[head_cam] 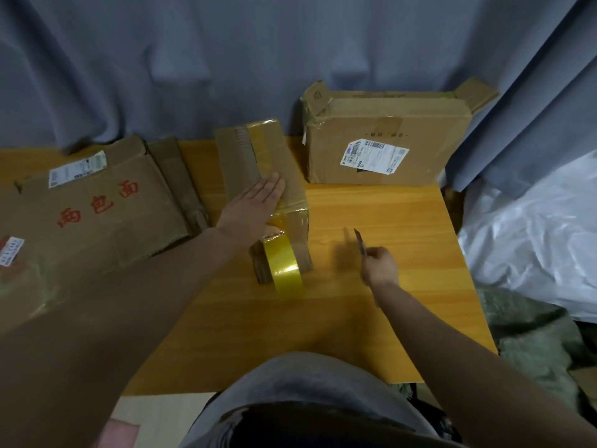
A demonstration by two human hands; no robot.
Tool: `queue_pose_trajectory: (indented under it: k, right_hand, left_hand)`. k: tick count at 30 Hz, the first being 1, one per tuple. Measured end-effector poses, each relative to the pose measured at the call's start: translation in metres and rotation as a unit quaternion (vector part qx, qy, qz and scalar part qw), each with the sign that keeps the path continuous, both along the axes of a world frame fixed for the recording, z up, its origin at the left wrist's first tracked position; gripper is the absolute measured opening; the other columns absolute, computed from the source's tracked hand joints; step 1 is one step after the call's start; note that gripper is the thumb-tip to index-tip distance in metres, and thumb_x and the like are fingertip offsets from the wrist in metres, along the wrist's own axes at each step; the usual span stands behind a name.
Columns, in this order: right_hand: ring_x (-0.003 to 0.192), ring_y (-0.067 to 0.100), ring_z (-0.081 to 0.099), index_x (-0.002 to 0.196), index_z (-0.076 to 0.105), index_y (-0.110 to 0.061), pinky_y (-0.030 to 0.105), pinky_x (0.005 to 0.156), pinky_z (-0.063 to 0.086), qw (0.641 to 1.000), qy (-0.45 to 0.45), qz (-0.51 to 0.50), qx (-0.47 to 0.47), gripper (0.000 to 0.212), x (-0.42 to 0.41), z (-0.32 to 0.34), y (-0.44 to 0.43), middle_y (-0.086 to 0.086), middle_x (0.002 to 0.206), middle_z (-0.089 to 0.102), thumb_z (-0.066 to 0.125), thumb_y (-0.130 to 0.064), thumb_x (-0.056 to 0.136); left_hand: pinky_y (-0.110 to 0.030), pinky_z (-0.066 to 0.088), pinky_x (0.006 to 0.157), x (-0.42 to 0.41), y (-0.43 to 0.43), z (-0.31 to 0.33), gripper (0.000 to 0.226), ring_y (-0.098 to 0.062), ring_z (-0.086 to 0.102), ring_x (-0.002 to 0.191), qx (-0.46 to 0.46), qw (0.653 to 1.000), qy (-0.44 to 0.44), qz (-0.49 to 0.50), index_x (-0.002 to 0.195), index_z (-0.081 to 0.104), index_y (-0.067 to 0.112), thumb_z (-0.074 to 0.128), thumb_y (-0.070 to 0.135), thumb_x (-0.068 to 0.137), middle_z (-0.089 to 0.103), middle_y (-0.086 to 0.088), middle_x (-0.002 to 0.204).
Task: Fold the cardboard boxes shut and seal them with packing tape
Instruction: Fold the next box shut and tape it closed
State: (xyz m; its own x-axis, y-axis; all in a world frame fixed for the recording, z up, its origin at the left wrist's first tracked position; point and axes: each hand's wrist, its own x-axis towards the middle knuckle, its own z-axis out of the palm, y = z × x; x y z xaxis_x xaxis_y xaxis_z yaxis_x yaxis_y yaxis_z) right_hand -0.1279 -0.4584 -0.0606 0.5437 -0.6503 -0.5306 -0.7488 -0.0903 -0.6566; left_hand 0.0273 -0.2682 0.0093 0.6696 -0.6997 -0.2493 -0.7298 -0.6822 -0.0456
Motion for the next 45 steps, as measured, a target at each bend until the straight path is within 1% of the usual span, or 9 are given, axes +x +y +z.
queue_pose_trajectory:
  k: [5,9,13,18,25,29,38,41,45]
  right_hand:
    - [0.051,0.009,0.044,0.086,0.061,-0.021,0.022,0.048,0.036,0.968,-0.208,-0.004,0.143,0.012,0.042,0.068,0.031,-0.004,0.066,0.052,0.07,-0.013,0.083]
    - [0.088,0.001,0.062,0.108,0.069,-0.01,0.013,0.077,0.044,0.937,-0.221,0.263,0.072,0.03,0.065,0.098,0.051,-0.004,0.103,0.068,0.066,0.002,0.082]
    - [0.134,0.015,0.04,0.131,0.057,-0.02,0.022,0.105,0.031,0.863,-0.129,0.474,-0.115,0.053,0.083,0.095,0.055,-0.004,0.145,0.045,0.068,-0.005,0.081]
    - [0.119,0.025,0.051,0.141,0.04,-0.029,0.036,0.081,0.048,0.778,-0.065,0.531,-0.331,0.064,0.089,0.089,0.069,-0.004,0.145,0.034,0.067,-0.041,0.084]
    - [0.092,0.033,0.061,0.131,0.043,-0.021,0.037,0.064,0.049,0.745,-0.063,0.528,-0.402,0.051,0.098,0.084,0.076,0.009,0.132,0.037,0.065,-0.034,0.087]
    - [0.084,0.034,0.062,0.129,0.04,-0.019,0.035,0.058,0.042,0.731,-0.059,0.53,-0.425,0.05,0.104,0.083,0.078,0.012,0.126,0.039,0.066,-0.028,0.087]
    - [0.083,0.032,0.063,0.131,0.036,-0.016,0.034,0.057,0.043,0.72,-0.046,0.529,-0.448,0.054,0.108,0.083,0.08,0.013,0.128,0.039,0.067,-0.023,0.086]
    - [0.097,0.027,0.059,0.127,0.043,-0.02,0.035,0.069,0.048,0.759,-0.05,0.526,-0.381,0.052,0.112,0.09,0.07,0.006,0.13,0.038,0.069,-0.033,0.084]
    - [0.088,0.014,0.053,0.103,0.061,-0.018,0.033,0.078,0.045,0.88,-0.108,0.45,-0.105,0.032,0.117,0.098,0.052,-0.001,0.101,0.056,0.067,-0.043,0.083]
  left_hand:
    - [-0.04,-0.002,0.118,-0.011,0.012,0.004,0.097,-0.023,-0.001,0.147,-0.01,0.995,-0.086,0.039,0.152,-0.008,0.021,0.053,0.058,0.086,-0.001,-0.003,0.16]
    - [-0.046,0.006,0.116,-0.046,0.013,0.002,0.098,-0.028,-0.001,0.146,-0.165,0.945,-0.042,0.281,0.151,-0.002,0.01,0.064,0.038,0.085,-0.002,-0.009,0.159]
    - [-0.033,0.029,0.101,-0.083,0.022,-0.017,0.05,-0.03,0.036,0.125,-0.391,0.811,0.003,0.435,0.127,0.039,0.003,0.062,0.012,0.083,0.037,-0.012,0.128]
    - [-0.034,0.042,0.098,-0.09,0.007,-0.034,0.061,-0.023,0.049,0.118,-0.487,0.567,0.336,0.573,0.128,0.039,0.006,0.07,0.035,0.084,0.048,-0.008,0.129]
    - [-0.043,0.038,0.107,-0.088,-0.003,-0.05,0.057,-0.026,0.048,0.125,-0.52,0.516,0.379,0.564,0.136,0.044,0.009,0.064,0.034,0.089,0.05,0.0,0.131]
    - [-0.052,0.047,0.097,-0.086,-0.003,-0.06,0.093,-0.035,0.057,0.115,-0.515,0.47,0.42,0.581,0.138,0.042,0.017,0.075,0.054,0.059,0.057,-0.01,0.131]
    - [-0.055,0.048,0.094,-0.079,-0.004,-0.069,0.078,-0.039,0.059,0.109,-0.458,0.455,0.466,0.605,0.12,0.043,0.024,0.076,0.047,0.052,0.061,-0.014,0.121]
    - [-0.056,0.049,0.091,-0.069,-0.007,-0.088,0.051,-0.04,0.062,0.102,-0.455,0.489,0.454,0.59,0.098,0.049,0.025,0.07,0.048,0.056,0.064,-0.017,0.112]
    - [-0.058,0.049,0.088,-0.061,-0.008,-0.132,0.071,-0.041,0.063,0.095,-0.44,0.529,0.435,0.58,0.108,0.053,0.025,0.051,0.07,0.054,0.065,-0.017,0.105]
